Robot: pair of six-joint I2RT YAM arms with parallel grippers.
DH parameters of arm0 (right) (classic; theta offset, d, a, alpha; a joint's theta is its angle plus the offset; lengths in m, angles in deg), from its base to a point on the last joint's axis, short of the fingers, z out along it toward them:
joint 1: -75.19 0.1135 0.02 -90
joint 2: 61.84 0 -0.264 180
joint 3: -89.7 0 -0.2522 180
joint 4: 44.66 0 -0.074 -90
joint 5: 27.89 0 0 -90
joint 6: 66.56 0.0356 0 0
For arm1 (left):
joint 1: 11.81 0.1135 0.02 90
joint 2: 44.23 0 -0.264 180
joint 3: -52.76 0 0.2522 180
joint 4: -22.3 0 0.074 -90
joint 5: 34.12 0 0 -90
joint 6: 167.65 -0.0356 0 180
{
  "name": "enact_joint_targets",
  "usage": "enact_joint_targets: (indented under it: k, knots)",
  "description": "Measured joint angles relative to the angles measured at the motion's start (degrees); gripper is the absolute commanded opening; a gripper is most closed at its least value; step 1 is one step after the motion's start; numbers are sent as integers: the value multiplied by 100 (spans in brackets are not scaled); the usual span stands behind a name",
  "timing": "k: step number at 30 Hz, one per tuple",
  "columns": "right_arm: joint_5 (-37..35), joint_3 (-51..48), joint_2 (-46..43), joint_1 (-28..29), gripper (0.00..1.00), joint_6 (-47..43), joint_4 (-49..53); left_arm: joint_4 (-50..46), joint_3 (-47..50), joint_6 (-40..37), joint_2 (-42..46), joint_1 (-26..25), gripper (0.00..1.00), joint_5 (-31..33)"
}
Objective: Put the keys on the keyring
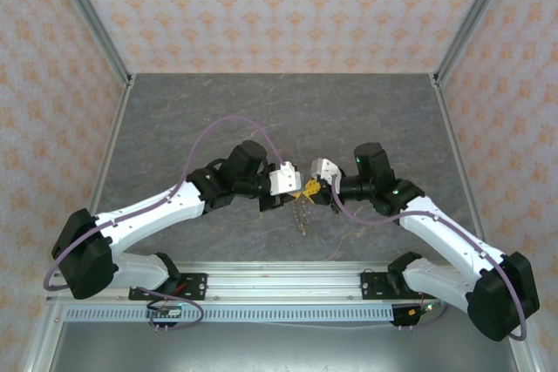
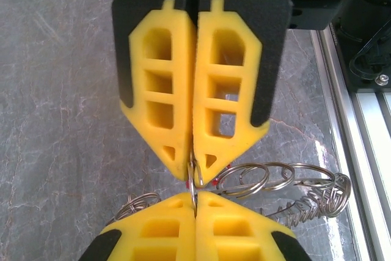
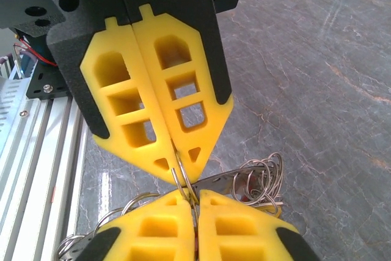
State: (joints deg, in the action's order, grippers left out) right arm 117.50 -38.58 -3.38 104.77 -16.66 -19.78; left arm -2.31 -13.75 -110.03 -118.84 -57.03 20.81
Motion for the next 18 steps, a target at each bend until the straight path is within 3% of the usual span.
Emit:
enact_joint_targets:
  k: [3, 18]
  knots:
    - [15, 0, -2, -2, 1, -4, 9, -4, 0, -4, -2, 0, 6, 22]
    - [44, 411, 240, -15, 0, -81, 658, -520, -428, -358, -258, -20, 11, 109]
